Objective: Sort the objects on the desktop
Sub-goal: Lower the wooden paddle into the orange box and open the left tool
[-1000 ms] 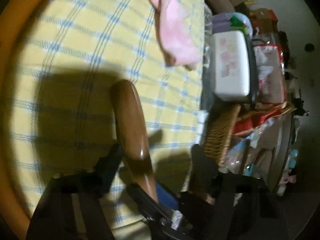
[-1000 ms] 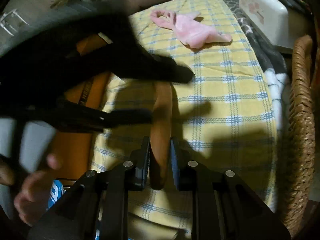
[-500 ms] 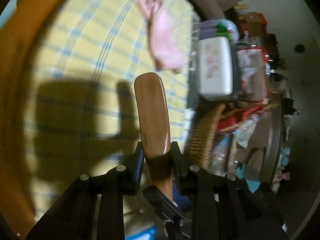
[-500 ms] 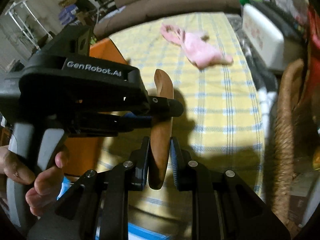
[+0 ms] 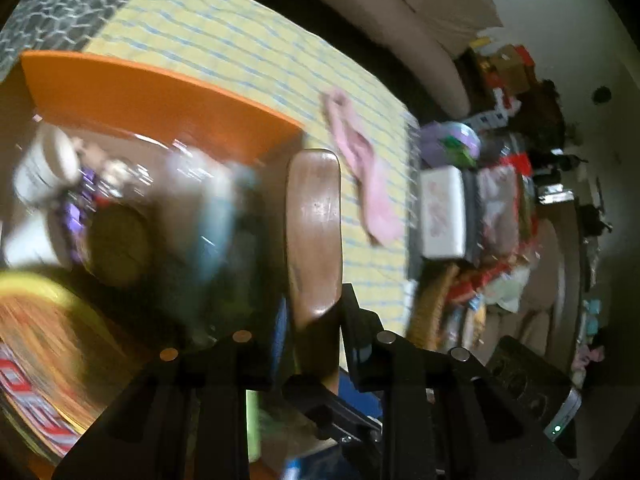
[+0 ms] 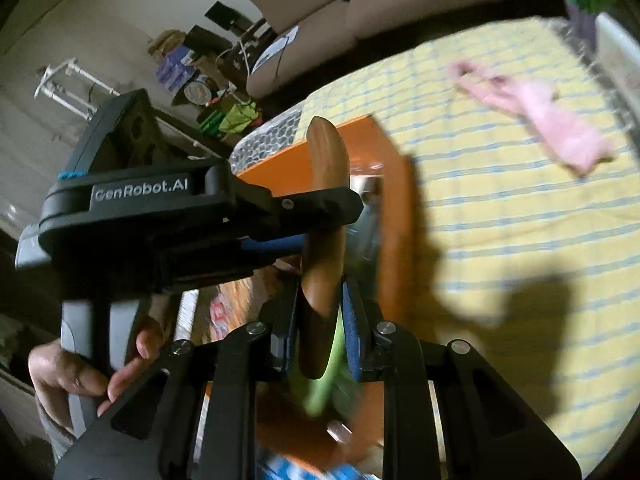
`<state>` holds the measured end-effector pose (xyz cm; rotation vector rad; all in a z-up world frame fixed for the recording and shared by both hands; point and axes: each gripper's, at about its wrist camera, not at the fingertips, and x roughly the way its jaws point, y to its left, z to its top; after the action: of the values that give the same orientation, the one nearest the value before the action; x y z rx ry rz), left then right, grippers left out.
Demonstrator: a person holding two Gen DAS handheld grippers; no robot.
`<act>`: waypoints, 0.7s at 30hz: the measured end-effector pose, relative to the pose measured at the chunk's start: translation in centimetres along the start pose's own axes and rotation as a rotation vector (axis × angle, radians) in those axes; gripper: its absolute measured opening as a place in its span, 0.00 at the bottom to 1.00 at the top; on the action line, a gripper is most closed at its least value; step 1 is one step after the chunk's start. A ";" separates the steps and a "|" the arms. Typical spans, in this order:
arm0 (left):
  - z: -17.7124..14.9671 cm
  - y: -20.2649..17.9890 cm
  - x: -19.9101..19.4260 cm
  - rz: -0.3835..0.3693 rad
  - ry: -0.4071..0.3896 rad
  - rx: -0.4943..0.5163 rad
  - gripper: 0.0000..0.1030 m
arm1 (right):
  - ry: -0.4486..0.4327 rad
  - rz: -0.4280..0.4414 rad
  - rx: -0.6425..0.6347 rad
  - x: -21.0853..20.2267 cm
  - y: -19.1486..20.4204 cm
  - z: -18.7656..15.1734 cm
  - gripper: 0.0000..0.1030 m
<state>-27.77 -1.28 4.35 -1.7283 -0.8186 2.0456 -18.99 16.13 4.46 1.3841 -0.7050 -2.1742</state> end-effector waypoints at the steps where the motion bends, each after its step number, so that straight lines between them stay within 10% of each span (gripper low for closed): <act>1: 0.5 0.7 0.1 0.008 0.000 -0.003 0.22 | 0.005 -0.004 0.004 1.3 0.0 0.4 0.19; 9: 3.0 3.9 1.9 0.111 0.026 0.028 0.27 | 0.052 -0.077 -0.053 5.8 0.3 1.4 0.21; 13: 3.1 2.9 -0.4 0.113 -0.051 0.072 0.53 | 0.037 -0.113 -0.141 2.4 1.1 1.1 0.35; 21: 1.3 -1.6 -2.2 0.034 -0.071 0.123 0.75 | -0.135 -0.380 -0.254 -8.2 -0.9 3.7 0.62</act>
<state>-28.79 -1.61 7.20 -1.6227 -0.6735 2.1423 -19.35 22.57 10.82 1.3294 -0.2061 -2.5625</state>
